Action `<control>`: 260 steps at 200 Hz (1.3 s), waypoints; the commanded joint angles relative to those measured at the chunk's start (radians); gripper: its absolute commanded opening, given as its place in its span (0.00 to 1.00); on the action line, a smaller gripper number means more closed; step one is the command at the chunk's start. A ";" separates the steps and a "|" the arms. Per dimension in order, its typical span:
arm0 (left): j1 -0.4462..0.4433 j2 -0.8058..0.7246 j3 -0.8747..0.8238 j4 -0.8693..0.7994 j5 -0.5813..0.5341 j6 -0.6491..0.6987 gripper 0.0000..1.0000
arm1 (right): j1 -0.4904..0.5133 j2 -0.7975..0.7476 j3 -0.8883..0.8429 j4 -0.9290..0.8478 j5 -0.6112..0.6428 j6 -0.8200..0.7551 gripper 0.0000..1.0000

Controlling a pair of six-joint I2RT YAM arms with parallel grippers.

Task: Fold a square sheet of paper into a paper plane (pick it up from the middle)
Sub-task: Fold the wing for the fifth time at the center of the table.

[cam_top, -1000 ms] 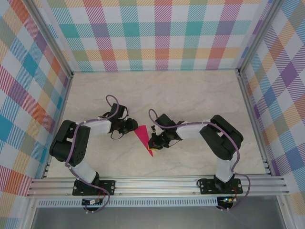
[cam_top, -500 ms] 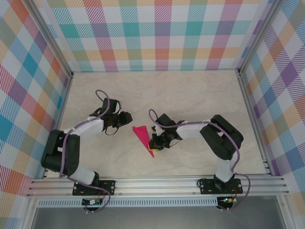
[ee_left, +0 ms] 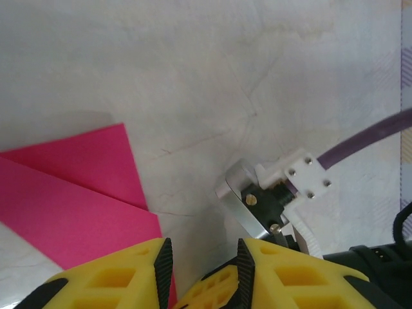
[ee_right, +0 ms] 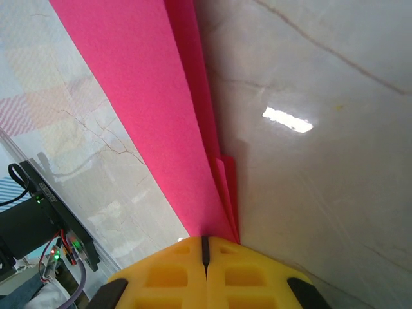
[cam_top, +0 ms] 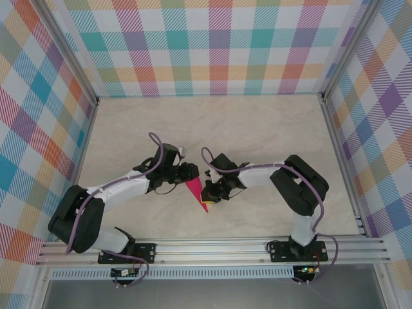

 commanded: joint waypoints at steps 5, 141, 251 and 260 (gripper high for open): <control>-0.030 0.081 0.001 0.085 -0.022 -0.040 0.34 | 0.003 0.030 -0.055 -0.080 0.036 0.024 0.00; -0.034 0.324 -0.031 0.113 -0.138 -0.095 0.27 | 0.025 -0.110 -0.167 -0.018 -0.008 0.012 0.03; -0.034 0.294 -0.073 0.134 -0.102 -0.078 0.27 | 0.037 -0.138 -0.025 -0.046 0.050 0.003 0.07; -0.034 0.291 -0.078 0.134 -0.102 -0.077 0.27 | 0.036 -0.108 -0.023 -0.033 0.038 0.006 0.08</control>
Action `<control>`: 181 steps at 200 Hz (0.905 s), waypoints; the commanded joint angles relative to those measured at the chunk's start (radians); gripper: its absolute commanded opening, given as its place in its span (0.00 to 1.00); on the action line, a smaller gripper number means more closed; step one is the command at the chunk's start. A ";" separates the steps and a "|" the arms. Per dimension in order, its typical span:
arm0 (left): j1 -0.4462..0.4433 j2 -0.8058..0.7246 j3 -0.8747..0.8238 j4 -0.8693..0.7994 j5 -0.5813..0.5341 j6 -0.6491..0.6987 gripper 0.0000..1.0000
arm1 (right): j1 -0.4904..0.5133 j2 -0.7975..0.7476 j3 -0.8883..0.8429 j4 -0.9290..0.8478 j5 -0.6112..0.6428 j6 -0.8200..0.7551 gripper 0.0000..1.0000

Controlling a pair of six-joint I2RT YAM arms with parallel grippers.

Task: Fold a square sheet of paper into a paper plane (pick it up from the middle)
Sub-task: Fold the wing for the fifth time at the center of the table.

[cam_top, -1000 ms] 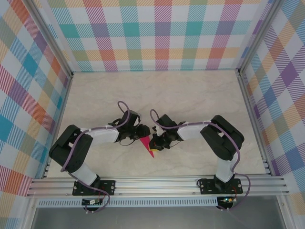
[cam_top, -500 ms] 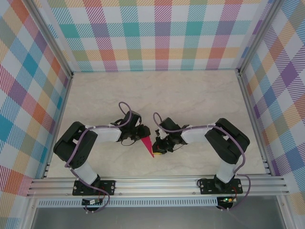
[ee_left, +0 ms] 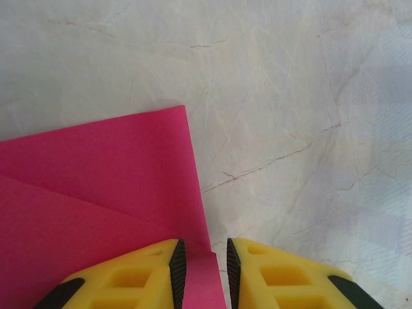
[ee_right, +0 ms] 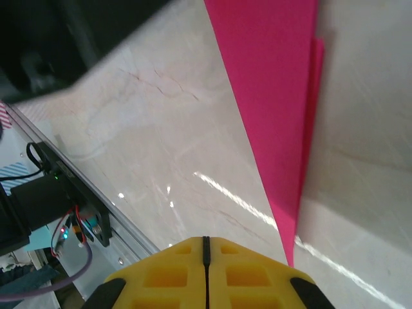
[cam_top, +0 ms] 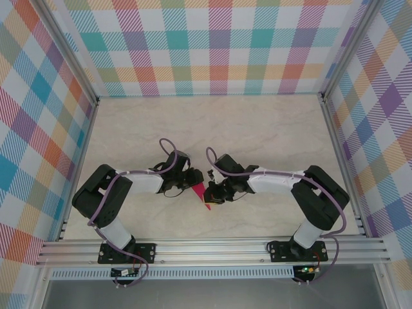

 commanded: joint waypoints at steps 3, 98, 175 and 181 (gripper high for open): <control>-0.005 0.040 -0.050 -0.082 -0.058 0.022 0.27 | 0.000 0.085 0.029 0.020 -0.025 0.001 0.08; -0.005 0.001 -0.045 -0.091 -0.046 0.033 0.29 | -0.001 -0.033 -0.200 0.007 -0.093 -0.012 0.11; -0.063 -0.368 0.060 -0.424 -0.210 -0.041 0.60 | -0.021 -0.248 -0.122 -0.154 0.391 -0.035 0.26; -0.070 -0.384 0.064 -0.471 -0.246 -0.070 0.61 | -0.030 -0.252 -0.125 -0.145 0.396 -0.035 0.26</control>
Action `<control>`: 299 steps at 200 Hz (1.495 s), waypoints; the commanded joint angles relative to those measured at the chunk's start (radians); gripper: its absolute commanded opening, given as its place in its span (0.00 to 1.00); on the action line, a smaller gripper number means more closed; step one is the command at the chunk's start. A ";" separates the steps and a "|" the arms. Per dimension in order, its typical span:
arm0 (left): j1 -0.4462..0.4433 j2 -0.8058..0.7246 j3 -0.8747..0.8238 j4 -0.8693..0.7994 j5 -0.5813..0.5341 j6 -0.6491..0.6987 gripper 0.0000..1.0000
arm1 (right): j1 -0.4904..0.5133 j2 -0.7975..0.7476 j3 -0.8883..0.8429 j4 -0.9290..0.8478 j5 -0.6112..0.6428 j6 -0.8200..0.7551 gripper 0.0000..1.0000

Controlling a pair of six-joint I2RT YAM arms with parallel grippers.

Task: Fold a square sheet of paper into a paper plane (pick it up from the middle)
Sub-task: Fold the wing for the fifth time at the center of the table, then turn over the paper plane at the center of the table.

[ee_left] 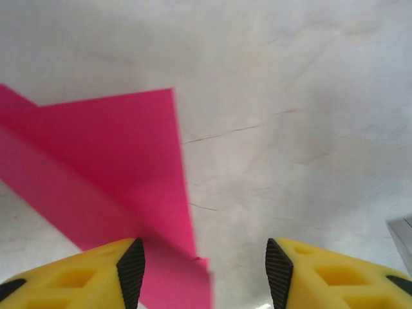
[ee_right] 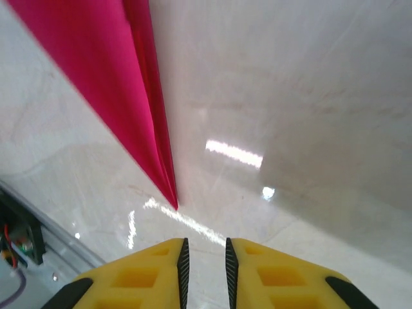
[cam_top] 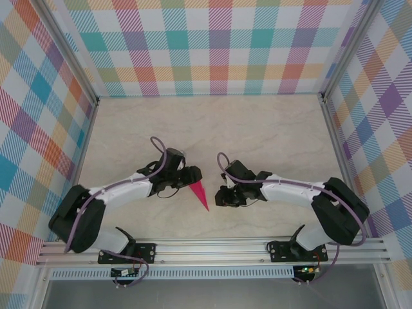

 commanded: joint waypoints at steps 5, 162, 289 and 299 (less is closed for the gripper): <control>-0.041 -0.094 0.047 -0.244 -0.174 -0.095 0.61 | -0.029 -0.037 0.014 -0.033 0.153 -0.007 0.26; -0.153 0.072 0.108 -0.416 -0.376 -0.259 0.29 | -0.141 0.223 0.082 0.301 -0.318 -0.036 0.46; -0.152 0.033 0.027 -0.362 -0.368 -0.236 0.21 | -0.083 0.391 0.261 0.214 -0.372 -0.127 0.57; -0.153 0.030 0.024 -0.363 -0.368 -0.236 0.21 | -0.078 0.398 0.268 0.212 -0.375 -0.131 0.57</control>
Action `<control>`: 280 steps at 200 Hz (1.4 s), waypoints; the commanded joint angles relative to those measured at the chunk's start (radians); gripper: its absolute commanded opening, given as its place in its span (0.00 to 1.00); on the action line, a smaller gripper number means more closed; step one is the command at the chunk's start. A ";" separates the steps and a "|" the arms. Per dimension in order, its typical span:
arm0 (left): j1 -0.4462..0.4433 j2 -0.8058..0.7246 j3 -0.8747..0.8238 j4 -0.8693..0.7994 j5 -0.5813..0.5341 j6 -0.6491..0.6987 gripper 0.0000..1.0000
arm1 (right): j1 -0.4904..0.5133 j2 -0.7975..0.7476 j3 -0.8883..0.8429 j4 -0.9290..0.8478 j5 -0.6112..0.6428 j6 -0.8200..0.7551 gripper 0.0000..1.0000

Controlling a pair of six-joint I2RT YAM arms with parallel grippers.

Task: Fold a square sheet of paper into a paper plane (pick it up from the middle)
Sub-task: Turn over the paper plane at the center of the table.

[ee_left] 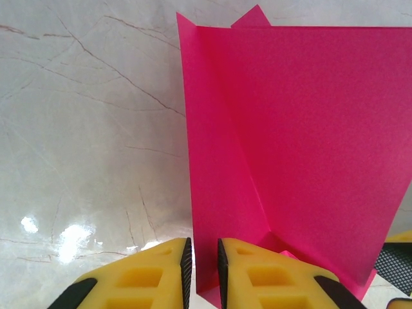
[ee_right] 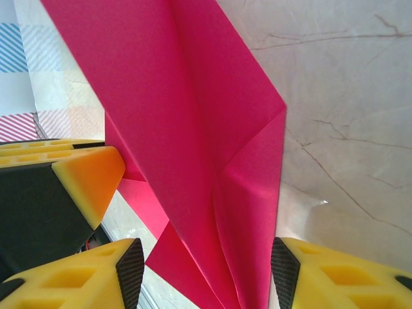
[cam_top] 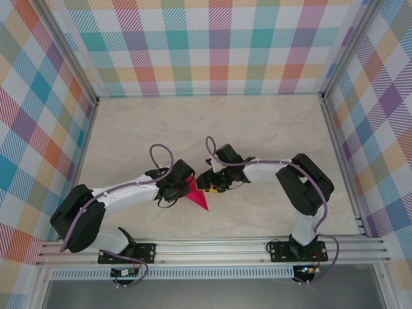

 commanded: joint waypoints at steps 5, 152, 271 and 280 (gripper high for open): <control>-0.013 -0.013 -0.017 0.008 -0.010 0.003 0.21 | 0.022 0.027 0.044 -0.018 -0.045 -0.043 0.56; -0.013 -0.010 -0.022 0.034 -0.002 0.000 0.21 | 0.090 0.022 0.086 -0.130 0.092 -0.161 0.48; -0.013 -0.085 -0.043 0.060 0.032 0.009 0.27 | 0.143 0.033 0.164 -0.272 0.263 -0.211 0.14; -0.013 -0.111 -0.047 0.070 0.039 0.016 0.30 | 0.142 0.022 0.173 -0.299 0.301 -0.212 0.10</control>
